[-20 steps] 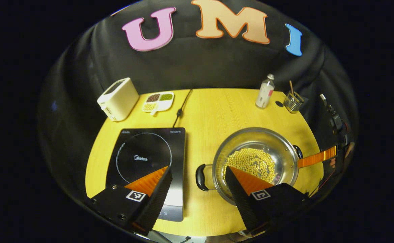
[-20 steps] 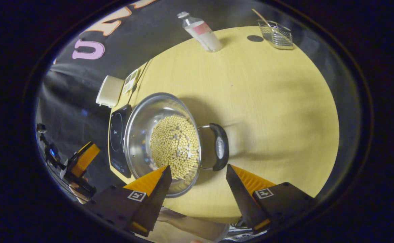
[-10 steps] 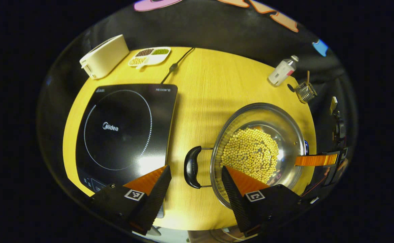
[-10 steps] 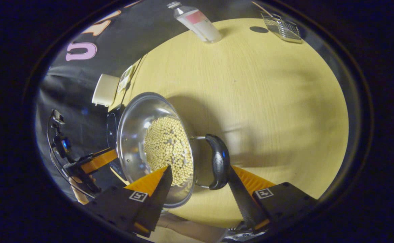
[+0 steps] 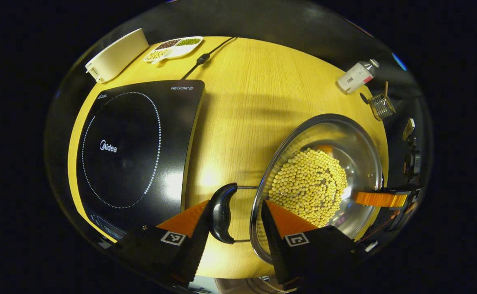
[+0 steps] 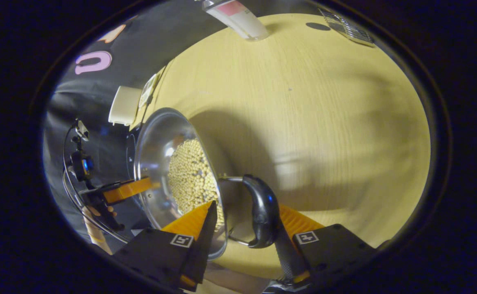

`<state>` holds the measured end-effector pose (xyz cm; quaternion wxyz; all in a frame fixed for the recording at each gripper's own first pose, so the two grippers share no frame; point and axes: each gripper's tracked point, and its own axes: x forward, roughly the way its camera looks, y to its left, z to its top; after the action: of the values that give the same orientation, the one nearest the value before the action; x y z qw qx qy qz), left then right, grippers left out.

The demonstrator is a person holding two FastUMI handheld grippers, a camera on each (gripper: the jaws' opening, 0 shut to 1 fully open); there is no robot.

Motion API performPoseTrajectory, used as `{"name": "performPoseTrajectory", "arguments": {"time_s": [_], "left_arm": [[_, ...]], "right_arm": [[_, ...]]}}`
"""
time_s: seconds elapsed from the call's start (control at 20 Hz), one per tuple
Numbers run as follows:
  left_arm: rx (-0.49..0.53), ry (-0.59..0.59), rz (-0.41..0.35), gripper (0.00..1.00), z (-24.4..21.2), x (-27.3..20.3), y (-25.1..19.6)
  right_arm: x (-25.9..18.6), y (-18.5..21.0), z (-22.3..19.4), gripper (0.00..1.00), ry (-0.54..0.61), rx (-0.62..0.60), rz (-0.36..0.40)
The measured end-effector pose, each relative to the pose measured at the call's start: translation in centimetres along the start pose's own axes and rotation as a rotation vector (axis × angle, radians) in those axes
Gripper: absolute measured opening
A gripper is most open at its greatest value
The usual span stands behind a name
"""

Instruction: First push the handle of the pot to place it horizontally, then grasp the pot with both hands and set it on the induction cooktop.

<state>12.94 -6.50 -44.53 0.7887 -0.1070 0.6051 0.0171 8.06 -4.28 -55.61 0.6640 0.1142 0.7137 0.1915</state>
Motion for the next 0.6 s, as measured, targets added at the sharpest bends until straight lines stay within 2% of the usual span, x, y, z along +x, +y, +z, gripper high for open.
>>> {"name": "performPoseTrajectory", "arguments": {"time_s": [0.05, 0.1, 0.15, 0.2, 0.25, 0.3, 0.35, 0.4, 0.45, 0.5, 0.55, 0.6], "left_arm": [[0.000, 0.006, 0.004, 0.72, 0.04, 0.14, 0.19], [-0.002, 0.011, 0.005, 0.67, 0.07, 0.20, 0.29], [-0.002, 0.020, 0.004, 0.68, -0.09, 0.34, 0.28], [0.003, 0.021, 0.002, 0.68, -0.10, 0.33, 0.29], [0.004, 0.021, 0.001, 0.68, -0.04, 0.36, 0.33], [-0.003, 0.021, 0.001, 0.66, -0.11, 0.34, 0.29], [-0.009, 0.021, 0.000, 0.66, -0.16, 0.38, 0.26], [-0.011, 0.026, 0.000, 0.64, -0.31, 0.31, 0.25], [-0.014, 0.026, 0.002, 0.64, -0.34, 0.30, 0.28], [-0.015, 0.027, 0.005, 0.64, -0.39, 0.26, 0.26], [-0.021, 0.018, 0.010, 0.65, -0.25, 0.19, 0.26], [-0.021, 0.012, 0.012, 0.64, -0.36, 0.25, 0.14]], "right_arm": [[0.25, -0.15, 0.18, 0.65, -0.002, 0.017, 0.000], [0.63, -0.14, 0.20, 0.58, 0.000, 0.022, -0.001], [-0.05, -0.10, 0.26, 0.51, -0.001, 0.025, 0.004], [-0.03, -0.04, 0.25, 0.51, 0.003, 0.026, 0.003], [0.17, -0.04, 0.25, 0.55, 0.002, 0.028, 0.002], [0.15, -0.04, 0.28, 0.50, 0.002, 0.027, 0.006], [0.21, 0.01, 0.48, 0.55, -0.006, 0.033, 0.008], [0.20, 0.06, 0.43, 0.46, -0.007, 0.028, 0.012], [0.25, 0.11, 0.56, 0.46, -0.011, 0.024, 0.011], [0.28, 0.06, 0.65, 0.52, -0.016, 0.015, 0.010], [0.25, 0.09, 0.62, 0.52, -0.020, 0.011, 0.006], [0.14, -0.04, 0.62, 0.46, -0.025, 0.005, 0.002]]}}
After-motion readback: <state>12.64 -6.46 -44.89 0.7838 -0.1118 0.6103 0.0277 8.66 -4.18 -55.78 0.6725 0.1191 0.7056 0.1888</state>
